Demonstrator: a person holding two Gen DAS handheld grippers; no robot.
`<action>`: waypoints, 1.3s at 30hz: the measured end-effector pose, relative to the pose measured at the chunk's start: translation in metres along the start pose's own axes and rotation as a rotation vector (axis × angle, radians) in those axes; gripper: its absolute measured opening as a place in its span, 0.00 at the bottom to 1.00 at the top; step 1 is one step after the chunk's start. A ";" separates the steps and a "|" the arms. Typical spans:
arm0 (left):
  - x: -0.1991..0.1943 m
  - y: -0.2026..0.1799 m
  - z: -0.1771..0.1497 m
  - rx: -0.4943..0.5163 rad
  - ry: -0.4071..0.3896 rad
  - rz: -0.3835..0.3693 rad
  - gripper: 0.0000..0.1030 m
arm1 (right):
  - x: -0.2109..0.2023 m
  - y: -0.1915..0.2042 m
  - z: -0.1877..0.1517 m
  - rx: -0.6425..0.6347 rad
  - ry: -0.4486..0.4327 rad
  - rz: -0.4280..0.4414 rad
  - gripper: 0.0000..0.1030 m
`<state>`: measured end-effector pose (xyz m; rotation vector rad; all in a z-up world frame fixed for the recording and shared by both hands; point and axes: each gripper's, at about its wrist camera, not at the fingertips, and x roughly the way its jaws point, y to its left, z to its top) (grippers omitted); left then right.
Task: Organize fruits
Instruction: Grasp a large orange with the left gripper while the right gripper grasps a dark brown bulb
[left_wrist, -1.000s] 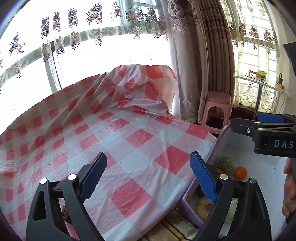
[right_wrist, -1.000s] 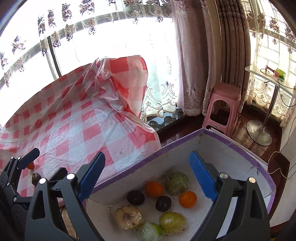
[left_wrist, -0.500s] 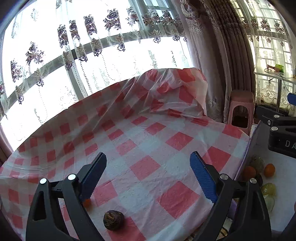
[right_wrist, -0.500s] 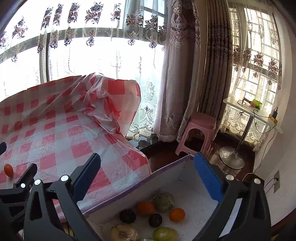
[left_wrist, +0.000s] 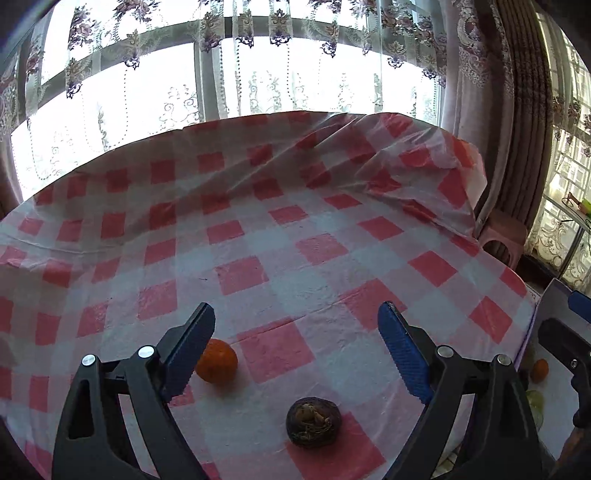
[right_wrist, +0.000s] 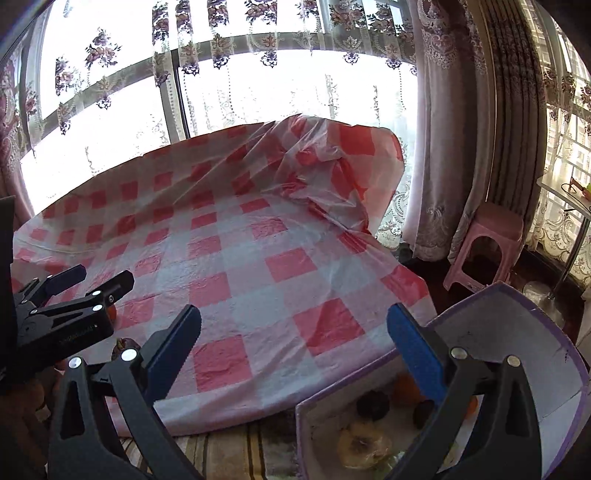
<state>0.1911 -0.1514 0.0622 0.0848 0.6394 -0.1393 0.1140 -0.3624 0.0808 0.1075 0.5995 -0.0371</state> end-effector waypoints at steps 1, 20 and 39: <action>0.004 0.010 -0.002 -0.020 0.020 0.002 0.75 | 0.001 0.007 -0.001 -0.013 0.004 0.013 0.98; 0.058 0.062 -0.030 -0.089 0.234 0.053 0.35 | 0.037 0.113 -0.025 -0.248 0.143 0.147 0.98; 0.023 0.117 -0.043 -0.213 0.173 0.136 0.34 | 0.070 0.167 -0.036 -0.371 0.228 0.174 0.81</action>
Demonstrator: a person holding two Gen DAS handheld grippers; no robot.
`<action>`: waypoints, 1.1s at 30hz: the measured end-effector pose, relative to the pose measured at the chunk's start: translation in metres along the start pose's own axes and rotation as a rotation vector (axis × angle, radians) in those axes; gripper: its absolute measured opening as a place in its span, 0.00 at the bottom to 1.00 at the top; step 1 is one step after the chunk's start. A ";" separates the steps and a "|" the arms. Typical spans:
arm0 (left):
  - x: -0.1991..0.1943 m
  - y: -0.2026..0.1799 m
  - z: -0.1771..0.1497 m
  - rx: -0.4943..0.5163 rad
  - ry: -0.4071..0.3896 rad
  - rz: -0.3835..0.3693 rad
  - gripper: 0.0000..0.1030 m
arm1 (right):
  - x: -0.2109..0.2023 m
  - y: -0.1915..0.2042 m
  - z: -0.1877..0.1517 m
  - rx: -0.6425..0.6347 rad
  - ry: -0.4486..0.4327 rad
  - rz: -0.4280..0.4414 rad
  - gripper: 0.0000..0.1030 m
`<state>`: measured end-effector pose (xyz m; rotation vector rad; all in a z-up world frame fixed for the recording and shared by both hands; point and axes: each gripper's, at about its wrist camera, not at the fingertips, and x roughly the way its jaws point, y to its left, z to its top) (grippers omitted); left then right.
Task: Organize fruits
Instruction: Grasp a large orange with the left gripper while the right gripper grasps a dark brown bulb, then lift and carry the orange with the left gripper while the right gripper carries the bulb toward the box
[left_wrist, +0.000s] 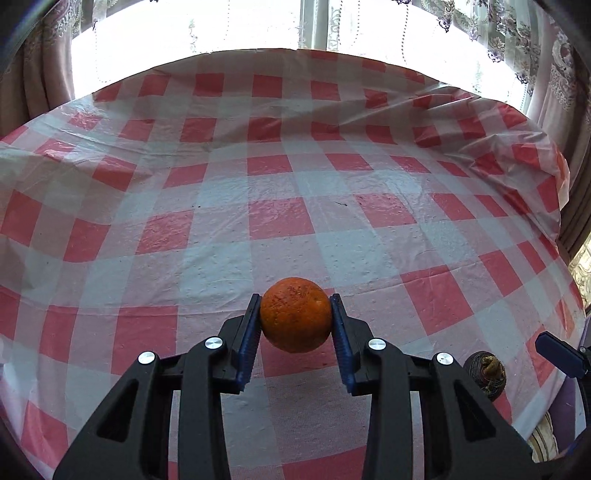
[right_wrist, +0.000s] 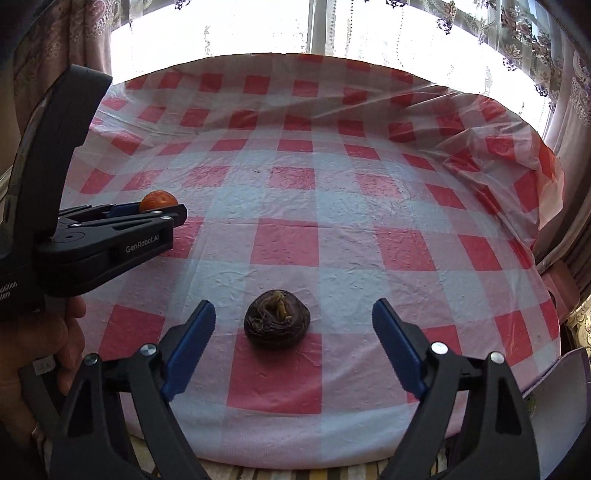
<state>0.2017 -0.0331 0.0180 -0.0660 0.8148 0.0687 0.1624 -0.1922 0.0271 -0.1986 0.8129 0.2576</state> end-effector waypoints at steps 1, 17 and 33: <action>-0.001 0.002 -0.001 -0.003 -0.001 -0.002 0.34 | 0.002 0.001 0.000 -0.002 0.004 0.000 0.79; -0.025 0.018 -0.019 0.002 -0.023 -0.015 0.34 | 0.025 0.010 0.000 -0.012 0.090 0.020 0.45; -0.039 0.000 -0.028 0.054 -0.036 -0.031 0.34 | 0.010 0.000 -0.013 0.027 0.054 0.040 0.41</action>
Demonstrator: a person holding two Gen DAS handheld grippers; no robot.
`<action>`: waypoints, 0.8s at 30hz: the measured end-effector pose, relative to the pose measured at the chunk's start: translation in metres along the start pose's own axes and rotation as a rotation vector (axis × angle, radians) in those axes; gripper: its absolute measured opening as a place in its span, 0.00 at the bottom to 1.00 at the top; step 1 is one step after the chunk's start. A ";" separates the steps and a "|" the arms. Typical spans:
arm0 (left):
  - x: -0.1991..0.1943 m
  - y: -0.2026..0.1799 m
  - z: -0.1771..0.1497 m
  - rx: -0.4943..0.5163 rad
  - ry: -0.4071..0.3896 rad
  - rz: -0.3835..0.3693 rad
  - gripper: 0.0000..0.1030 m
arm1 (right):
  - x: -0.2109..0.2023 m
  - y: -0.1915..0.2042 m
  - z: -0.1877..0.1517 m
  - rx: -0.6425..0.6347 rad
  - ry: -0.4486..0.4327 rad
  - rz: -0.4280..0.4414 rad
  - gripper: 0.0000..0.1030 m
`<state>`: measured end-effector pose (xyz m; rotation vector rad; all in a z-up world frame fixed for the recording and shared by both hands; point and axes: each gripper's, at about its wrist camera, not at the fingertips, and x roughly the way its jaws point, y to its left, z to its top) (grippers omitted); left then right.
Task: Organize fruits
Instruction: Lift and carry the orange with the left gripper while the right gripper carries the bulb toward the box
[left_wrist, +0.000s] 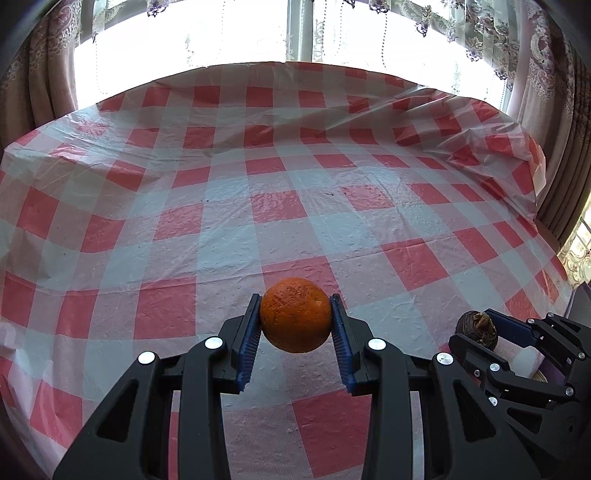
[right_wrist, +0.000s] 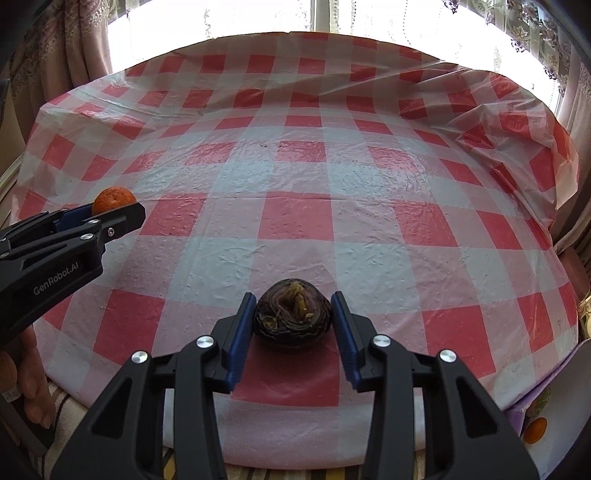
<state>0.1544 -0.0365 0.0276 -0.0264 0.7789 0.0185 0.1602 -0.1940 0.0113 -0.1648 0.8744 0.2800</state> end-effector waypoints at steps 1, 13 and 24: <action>-0.001 -0.002 -0.001 0.007 -0.001 -0.001 0.34 | -0.002 0.000 -0.001 -0.001 -0.003 0.000 0.41; -0.015 -0.022 -0.012 0.071 0.013 -0.024 0.34 | -0.017 -0.010 -0.012 0.033 -0.018 0.009 0.41; -0.025 -0.039 -0.021 0.123 0.018 -0.039 0.34 | -0.033 -0.020 -0.024 0.073 -0.025 0.016 0.41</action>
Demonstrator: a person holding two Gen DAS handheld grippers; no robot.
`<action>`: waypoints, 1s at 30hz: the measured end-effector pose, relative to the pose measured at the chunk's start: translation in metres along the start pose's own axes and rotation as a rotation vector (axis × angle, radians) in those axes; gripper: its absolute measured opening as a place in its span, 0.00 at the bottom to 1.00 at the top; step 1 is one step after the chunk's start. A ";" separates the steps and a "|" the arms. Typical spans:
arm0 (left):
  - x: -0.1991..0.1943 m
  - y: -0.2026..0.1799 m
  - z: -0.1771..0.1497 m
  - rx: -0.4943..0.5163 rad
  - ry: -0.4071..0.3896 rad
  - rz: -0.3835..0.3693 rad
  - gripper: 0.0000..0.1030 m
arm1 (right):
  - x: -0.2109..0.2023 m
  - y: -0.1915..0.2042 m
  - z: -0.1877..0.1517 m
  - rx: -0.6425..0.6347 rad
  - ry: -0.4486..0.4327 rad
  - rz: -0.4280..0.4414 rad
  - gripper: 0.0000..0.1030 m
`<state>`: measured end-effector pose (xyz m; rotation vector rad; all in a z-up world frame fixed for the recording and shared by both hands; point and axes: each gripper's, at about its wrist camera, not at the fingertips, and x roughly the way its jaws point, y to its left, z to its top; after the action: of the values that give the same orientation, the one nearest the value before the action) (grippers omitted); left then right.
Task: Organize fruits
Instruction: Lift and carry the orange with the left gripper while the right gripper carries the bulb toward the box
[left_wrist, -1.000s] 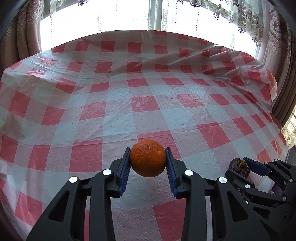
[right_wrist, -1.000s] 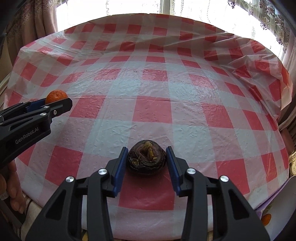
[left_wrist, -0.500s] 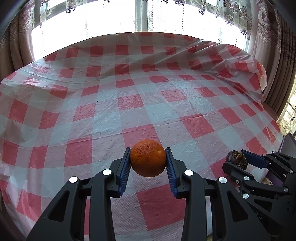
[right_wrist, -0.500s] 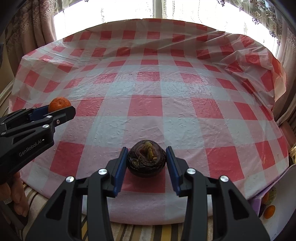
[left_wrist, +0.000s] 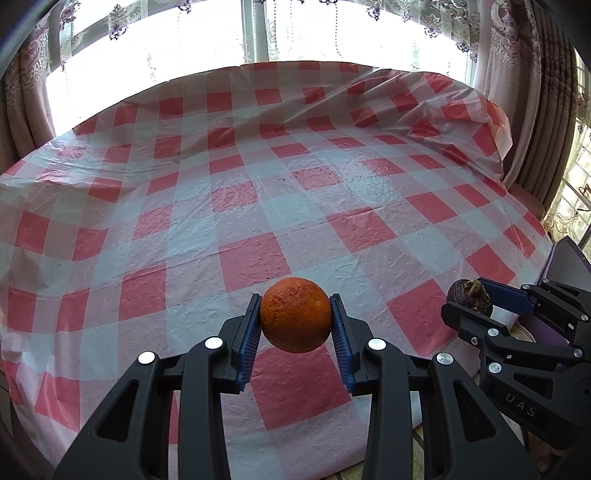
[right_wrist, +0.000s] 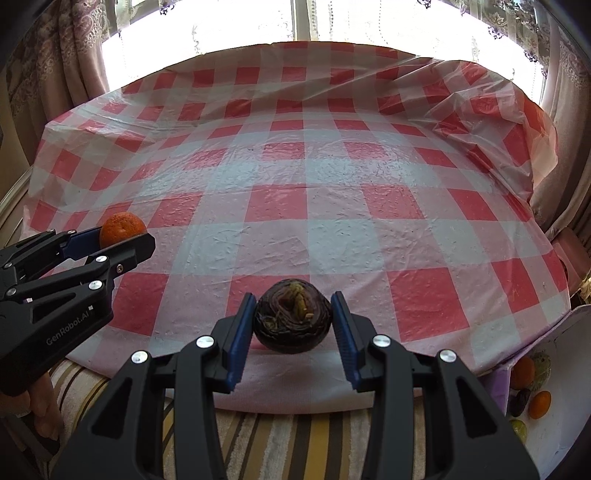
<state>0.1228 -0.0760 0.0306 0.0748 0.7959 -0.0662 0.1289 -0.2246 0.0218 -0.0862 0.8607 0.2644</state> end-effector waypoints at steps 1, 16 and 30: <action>-0.001 -0.002 0.000 0.005 0.000 -0.001 0.34 | -0.002 -0.001 -0.001 0.004 -0.001 0.001 0.41; -0.014 -0.034 -0.006 0.084 0.001 -0.025 0.34 | -0.026 -0.023 -0.013 0.052 -0.012 0.012 0.41; -0.021 -0.060 -0.009 0.133 0.013 -0.067 0.34 | -0.038 -0.041 -0.023 0.084 -0.011 0.007 0.41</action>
<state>0.0968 -0.1341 0.0368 0.1743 0.8068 -0.1825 0.0994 -0.2756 0.0344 -0.0034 0.8604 0.2345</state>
